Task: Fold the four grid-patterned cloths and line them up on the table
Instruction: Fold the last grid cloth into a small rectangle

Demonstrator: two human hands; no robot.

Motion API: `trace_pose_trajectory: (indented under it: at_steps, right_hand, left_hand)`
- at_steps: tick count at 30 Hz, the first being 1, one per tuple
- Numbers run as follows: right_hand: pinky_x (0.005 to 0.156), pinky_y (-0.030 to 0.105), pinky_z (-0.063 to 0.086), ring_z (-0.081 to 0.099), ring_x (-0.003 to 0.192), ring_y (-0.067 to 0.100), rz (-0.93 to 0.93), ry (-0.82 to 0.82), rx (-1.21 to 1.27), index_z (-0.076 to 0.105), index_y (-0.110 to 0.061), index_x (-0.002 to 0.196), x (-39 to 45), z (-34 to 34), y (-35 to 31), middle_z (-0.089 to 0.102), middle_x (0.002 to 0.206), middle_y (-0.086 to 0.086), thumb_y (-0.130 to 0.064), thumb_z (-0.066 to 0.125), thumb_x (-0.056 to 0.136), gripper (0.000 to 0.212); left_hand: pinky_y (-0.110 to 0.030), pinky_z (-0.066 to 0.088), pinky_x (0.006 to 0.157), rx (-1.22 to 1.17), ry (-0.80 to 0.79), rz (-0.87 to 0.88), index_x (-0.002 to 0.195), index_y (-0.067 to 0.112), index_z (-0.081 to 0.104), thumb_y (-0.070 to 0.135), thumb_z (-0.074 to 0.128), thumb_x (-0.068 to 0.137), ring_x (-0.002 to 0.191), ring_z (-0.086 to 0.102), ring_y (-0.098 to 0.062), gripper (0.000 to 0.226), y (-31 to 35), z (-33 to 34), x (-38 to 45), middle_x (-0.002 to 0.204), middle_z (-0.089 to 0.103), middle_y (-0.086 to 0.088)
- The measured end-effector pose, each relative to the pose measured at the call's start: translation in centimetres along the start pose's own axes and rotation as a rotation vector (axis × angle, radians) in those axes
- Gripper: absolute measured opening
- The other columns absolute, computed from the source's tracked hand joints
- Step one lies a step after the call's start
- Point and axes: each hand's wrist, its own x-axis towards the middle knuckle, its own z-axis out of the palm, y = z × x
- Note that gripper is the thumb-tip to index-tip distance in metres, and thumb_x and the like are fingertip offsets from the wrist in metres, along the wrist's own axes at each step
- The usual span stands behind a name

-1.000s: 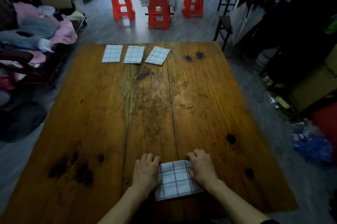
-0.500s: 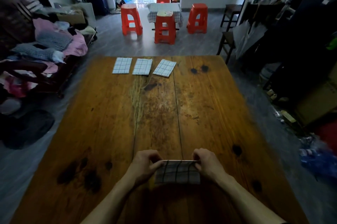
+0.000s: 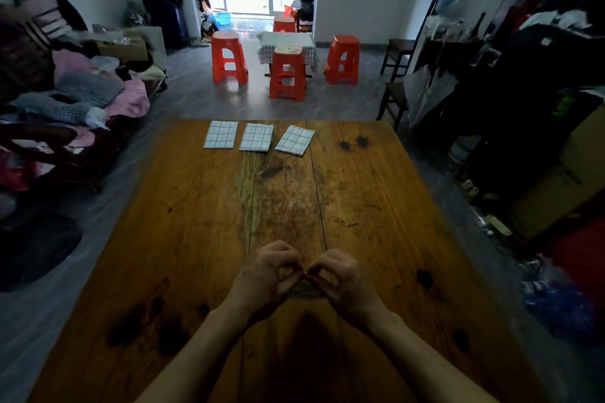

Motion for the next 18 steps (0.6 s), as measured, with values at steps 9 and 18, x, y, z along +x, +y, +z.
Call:
trace_pose_trajectory:
  at_steps: [9,18]
  right_hand:
    - [0.066,0.027,0.049,0.059,0.082,0.009,0.123,0.168,-0.049,0.069,-0.017,0.088,-4.8,-1.4,-2.0,0.064,0.087,-0.005,-0.026,0.061,0.087,0.012]
    - [0.064,0.032,0.055,0.063,0.081,0.007,0.262,0.274,-0.072,0.074,-0.02,0.088,-10.8,-6.7,-2.8,0.066,0.086,-0.01,-0.043,0.059,0.092,0.028]
  left_hand:
    - [-0.013,0.049,0.072,-0.232,0.016,0.147,0.081,0.015,0.075,0.015,0.078,0.081,0.088,0.064,-0.003,0.003,2.4,-0.8,-0.1,0.095,0.067,0.008]
    - [-0.034,0.057,0.075,-0.499,-0.002,0.086,0.075,0.021,0.074,0.015,0.078,0.082,0.09,0.067,-0.012,0.01,4.2,0.6,-0.5,0.094,0.07,0.009]
